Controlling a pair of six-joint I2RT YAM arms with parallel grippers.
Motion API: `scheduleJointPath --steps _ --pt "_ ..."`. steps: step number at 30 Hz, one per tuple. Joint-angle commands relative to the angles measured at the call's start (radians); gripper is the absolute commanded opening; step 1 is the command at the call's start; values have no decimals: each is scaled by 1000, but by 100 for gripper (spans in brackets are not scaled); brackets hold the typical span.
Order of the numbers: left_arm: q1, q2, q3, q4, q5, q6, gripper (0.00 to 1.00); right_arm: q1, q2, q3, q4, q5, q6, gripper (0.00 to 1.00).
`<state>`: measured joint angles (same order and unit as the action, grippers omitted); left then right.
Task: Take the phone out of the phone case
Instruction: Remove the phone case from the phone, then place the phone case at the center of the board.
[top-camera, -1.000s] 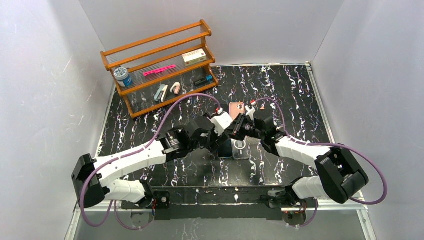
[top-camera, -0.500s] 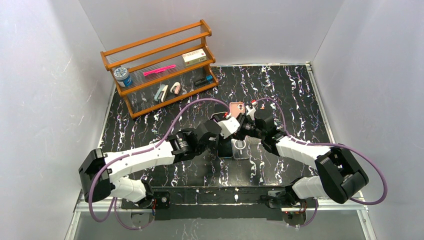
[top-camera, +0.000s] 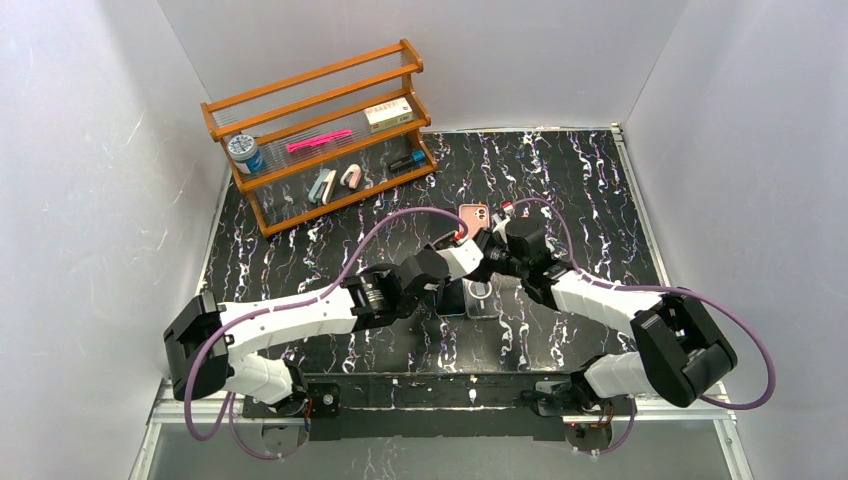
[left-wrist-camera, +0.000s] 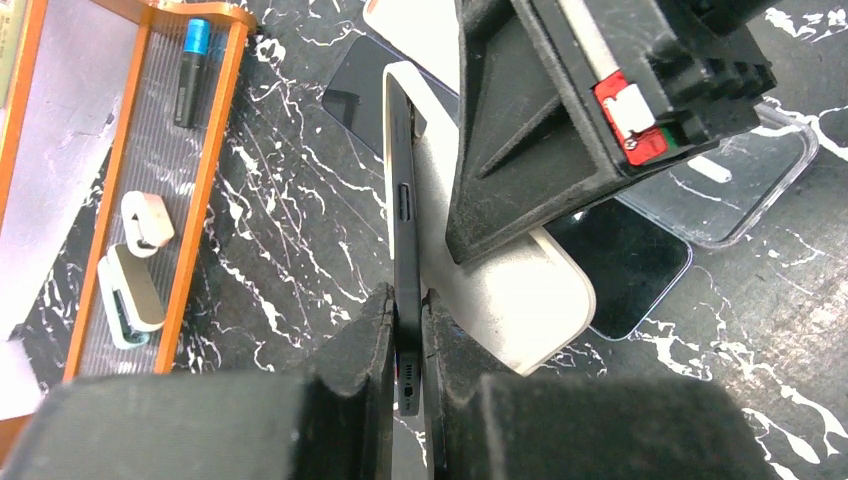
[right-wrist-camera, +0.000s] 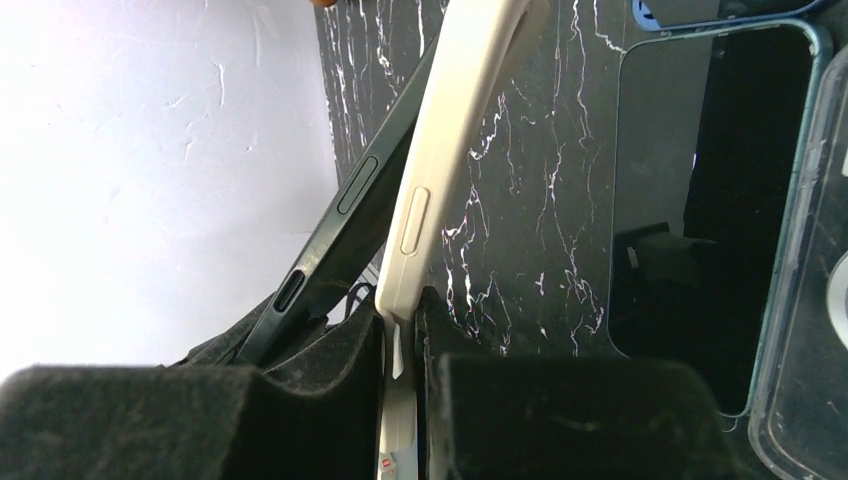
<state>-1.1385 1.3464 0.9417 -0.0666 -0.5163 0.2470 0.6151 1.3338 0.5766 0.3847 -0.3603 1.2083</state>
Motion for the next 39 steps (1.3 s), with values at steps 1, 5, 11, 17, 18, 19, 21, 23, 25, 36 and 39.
scheduleJointPath --steps 1,5,11,17,18,19,21,23,25,36,39 --pt "-55 -65 -15 -20 -63 -21 0 6 -10 85 44 70 3 1" --pt "-97 -120 -22 -59 -98 -39 0 1 19 111 -7 150 -12 1" --pt "-109 -218 -15 -109 -135 -75 0 -85 93 178 -86 124 -168 1" --pt "-109 -279 -10 -136 -156 -90 0 -216 73 164 -135 50 -281 1" --pt "-109 -282 -11 -137 -159 -91 0 -243 59 160 -147 25 -311 1" --pt "-109 -280 -13 -138 -174 -89 0 -270 46 159 -170 9 -348 1" --pt "-109 -260 -17 -144 -218 -82 0 -334 11 160 -238 -16 -436 1" --pt "-109 -230 -13 -155 -279 -78 0 -404 -20 160 -312 -34 -529 1" --pt "-107 -197 -9 -163 -326 -83 0 -467 -47 153 -374 -50 -624 1" --pt "-44 -86 -25 -135 -332 -68 0 -584 115 207 -495 -222 -850 1" --pt "-24 -63 -32 -116 -312 -53 0 -584 169 224 -469 -225 -875 1"
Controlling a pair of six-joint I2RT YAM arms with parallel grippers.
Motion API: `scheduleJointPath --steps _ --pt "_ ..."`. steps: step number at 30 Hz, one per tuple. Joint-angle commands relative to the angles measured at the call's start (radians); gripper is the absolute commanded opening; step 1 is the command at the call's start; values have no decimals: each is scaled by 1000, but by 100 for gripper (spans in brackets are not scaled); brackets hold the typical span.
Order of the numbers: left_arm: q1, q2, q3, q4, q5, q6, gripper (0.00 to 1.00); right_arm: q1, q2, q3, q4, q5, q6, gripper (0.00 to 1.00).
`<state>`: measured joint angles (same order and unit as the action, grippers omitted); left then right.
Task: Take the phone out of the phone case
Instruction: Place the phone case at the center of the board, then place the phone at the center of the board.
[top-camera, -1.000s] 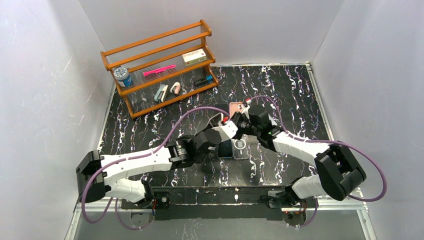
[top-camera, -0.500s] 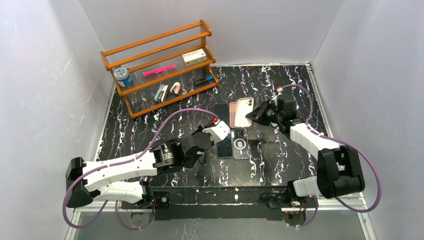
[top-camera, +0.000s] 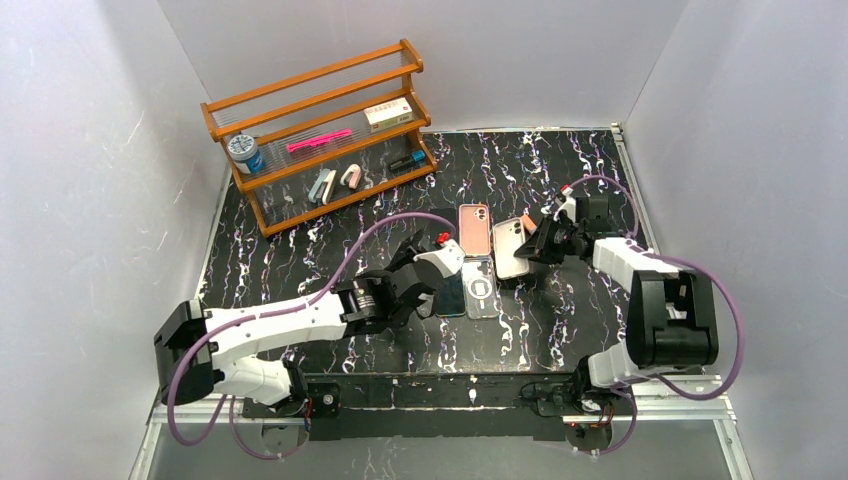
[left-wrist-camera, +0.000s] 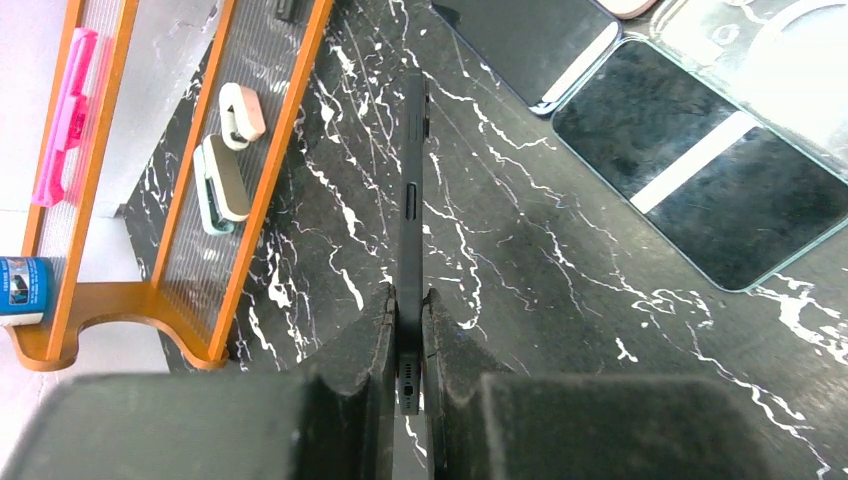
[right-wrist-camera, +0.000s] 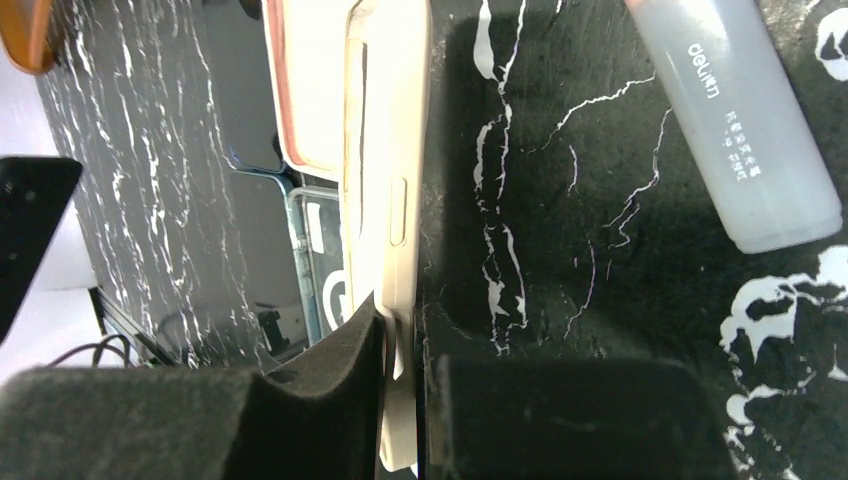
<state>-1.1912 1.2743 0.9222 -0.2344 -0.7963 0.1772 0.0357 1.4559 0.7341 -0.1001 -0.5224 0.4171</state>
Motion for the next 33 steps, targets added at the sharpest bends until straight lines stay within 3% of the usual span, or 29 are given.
scheduleJointPath --steps 1,12,17,25,27,29,30,33 --pt "32 19 -15 56 -30 21 0 -5 61 72 27 -67 -91 1" --pt "56 125 5 63 -1 33 0 -5 185 84 66 -94 -95 12" --pt "56 167 12 78 25 36 0 -5 169 67 62 -47 -89 36" --pt "55 240 14 107 69 72 0 -5 105 25 50 43 -69 64" --pt "54 260 10 124 80 82 0 -5 82 5 61 64 -59 74" --pt "54 289 7 146 77 98 0 -5 61 -7 67 81 -56 94" --pt "54 304 7 158 69 106 0 -5 52 -10 67 90 -54 98" --pt "54 360 9 167 40 114 0 -5 23 -22 75 106 -54 99"
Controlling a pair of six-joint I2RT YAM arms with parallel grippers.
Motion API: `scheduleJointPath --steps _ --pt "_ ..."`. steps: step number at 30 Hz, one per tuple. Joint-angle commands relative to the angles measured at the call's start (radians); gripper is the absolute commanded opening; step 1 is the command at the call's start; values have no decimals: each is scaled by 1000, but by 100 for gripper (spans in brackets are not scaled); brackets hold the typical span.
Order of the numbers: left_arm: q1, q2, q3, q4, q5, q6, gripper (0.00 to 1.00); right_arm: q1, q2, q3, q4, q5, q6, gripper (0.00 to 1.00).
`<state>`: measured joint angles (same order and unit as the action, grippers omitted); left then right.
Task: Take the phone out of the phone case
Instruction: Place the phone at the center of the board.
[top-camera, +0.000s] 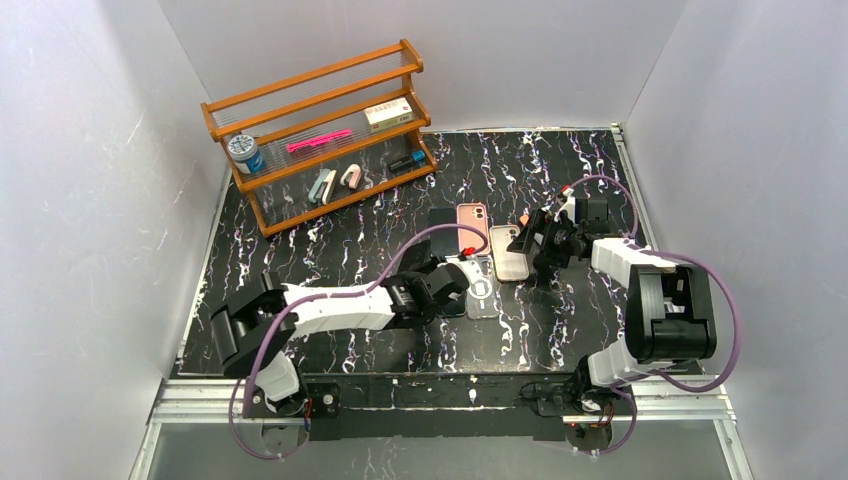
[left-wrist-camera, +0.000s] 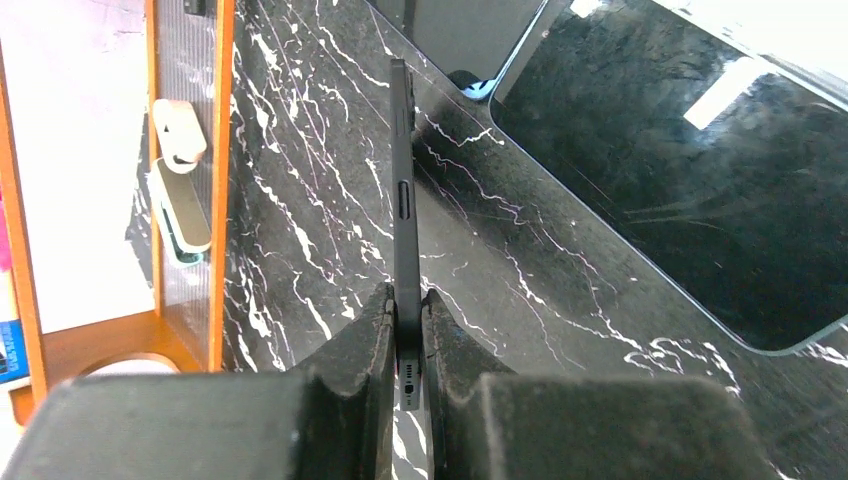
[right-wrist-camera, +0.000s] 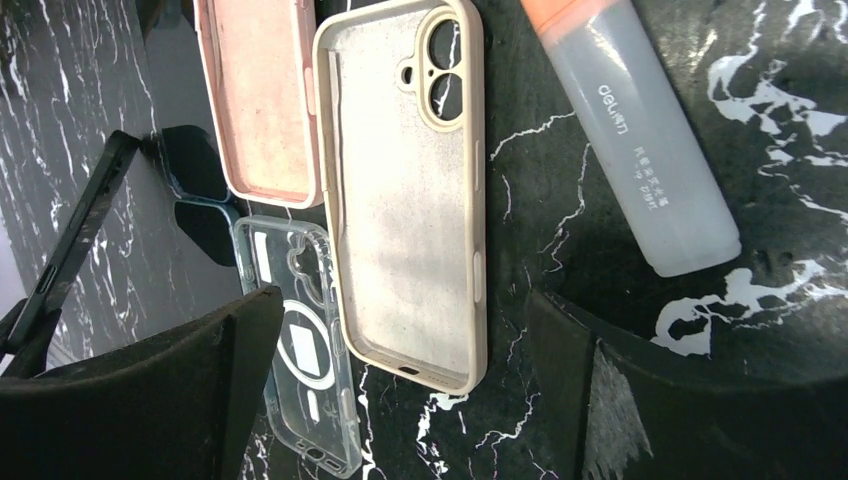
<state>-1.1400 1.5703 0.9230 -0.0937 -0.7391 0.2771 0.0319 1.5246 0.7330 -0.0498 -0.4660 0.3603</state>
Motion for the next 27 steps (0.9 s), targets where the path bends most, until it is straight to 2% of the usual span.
scheduleJointPath --steps 1,6,19,27 --pt "3 84 11 25 -22 12 0 -1 -56 -25 26 56 5 99" --pt "3 159 29 -15 -100 -44 0 -1 -138 -51 37 84 13 99" --pt "-40 292 70 -26 -60 -139 0 -1 -356 -84 33 110 51 99" --pt "-43 308 71 -27 -53 -190 14 -1 -395 -81 14 72 57 99"
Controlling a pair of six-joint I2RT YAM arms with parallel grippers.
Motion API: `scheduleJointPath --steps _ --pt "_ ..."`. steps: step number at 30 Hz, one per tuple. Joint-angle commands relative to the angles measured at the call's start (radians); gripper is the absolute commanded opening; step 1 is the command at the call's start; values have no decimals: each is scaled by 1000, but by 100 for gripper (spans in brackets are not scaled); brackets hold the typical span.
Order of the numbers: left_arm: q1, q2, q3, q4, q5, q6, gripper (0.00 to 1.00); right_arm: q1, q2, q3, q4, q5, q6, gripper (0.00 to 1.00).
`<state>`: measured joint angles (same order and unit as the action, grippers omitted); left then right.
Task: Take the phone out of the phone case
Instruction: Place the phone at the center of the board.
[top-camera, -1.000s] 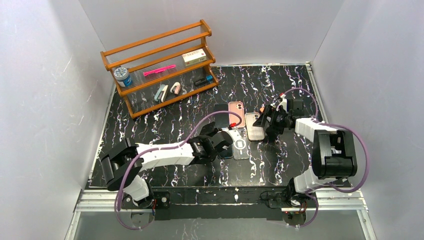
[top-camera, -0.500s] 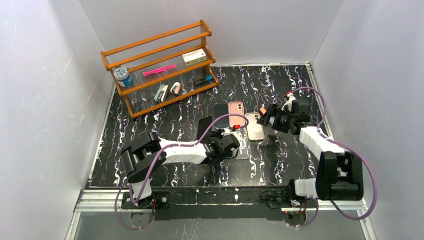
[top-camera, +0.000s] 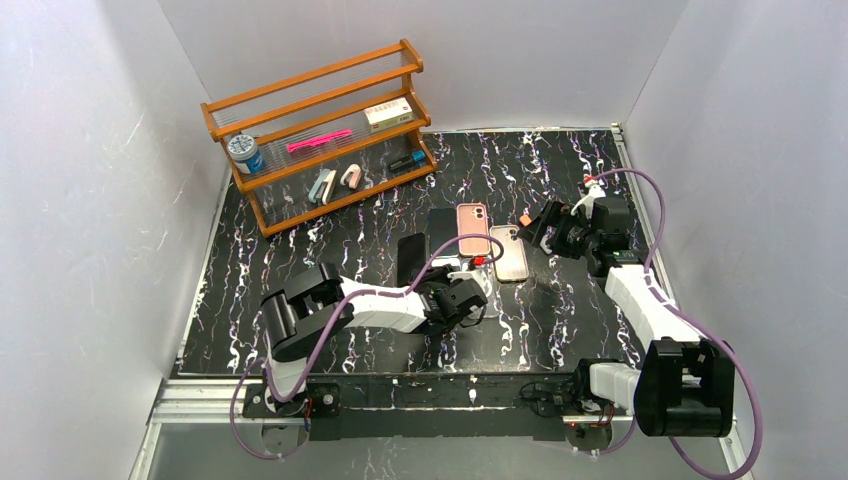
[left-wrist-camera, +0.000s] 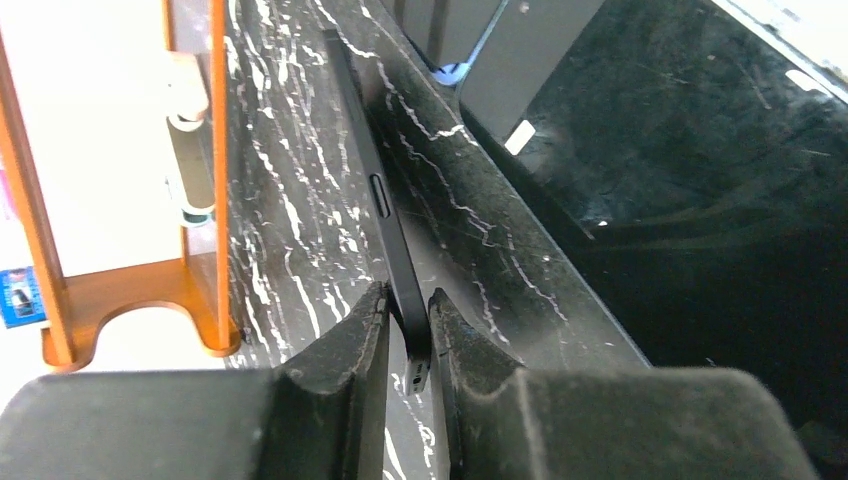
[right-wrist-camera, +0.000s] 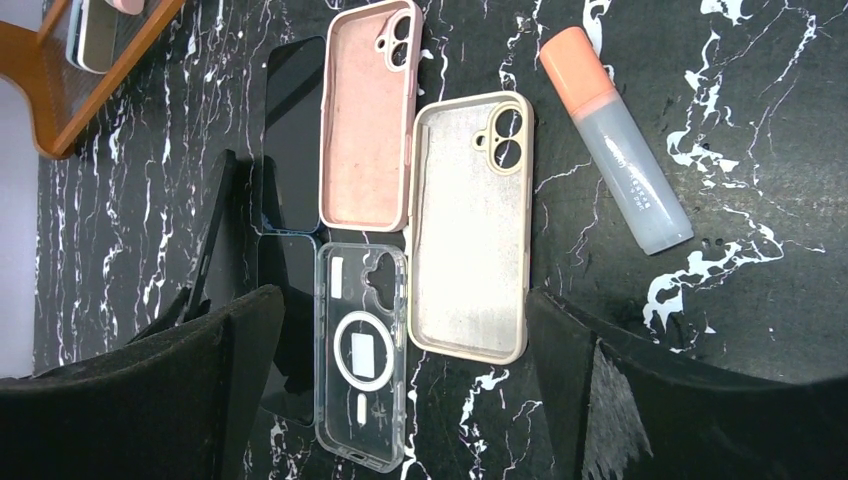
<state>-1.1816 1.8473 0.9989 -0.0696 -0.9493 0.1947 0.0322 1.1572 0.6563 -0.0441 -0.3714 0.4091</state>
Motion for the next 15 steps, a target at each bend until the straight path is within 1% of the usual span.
scheduleJointPath --steps 1,4,11,15 --pt "-1 29 -7 -52 165 -115 16 -2 -33 -3 4 -24 8 99" --pt "-2 22 -13 -50 188 -134 21 -1 -56 4 -13 -24 8 99" --pt "-1 -22 -12 -50 189 -155 29 -2 -99 22 -36 -49 14 99" --pt "0 -74 -9 -56 198 -168 40 -2 -115 35 -52 -64 10 99"
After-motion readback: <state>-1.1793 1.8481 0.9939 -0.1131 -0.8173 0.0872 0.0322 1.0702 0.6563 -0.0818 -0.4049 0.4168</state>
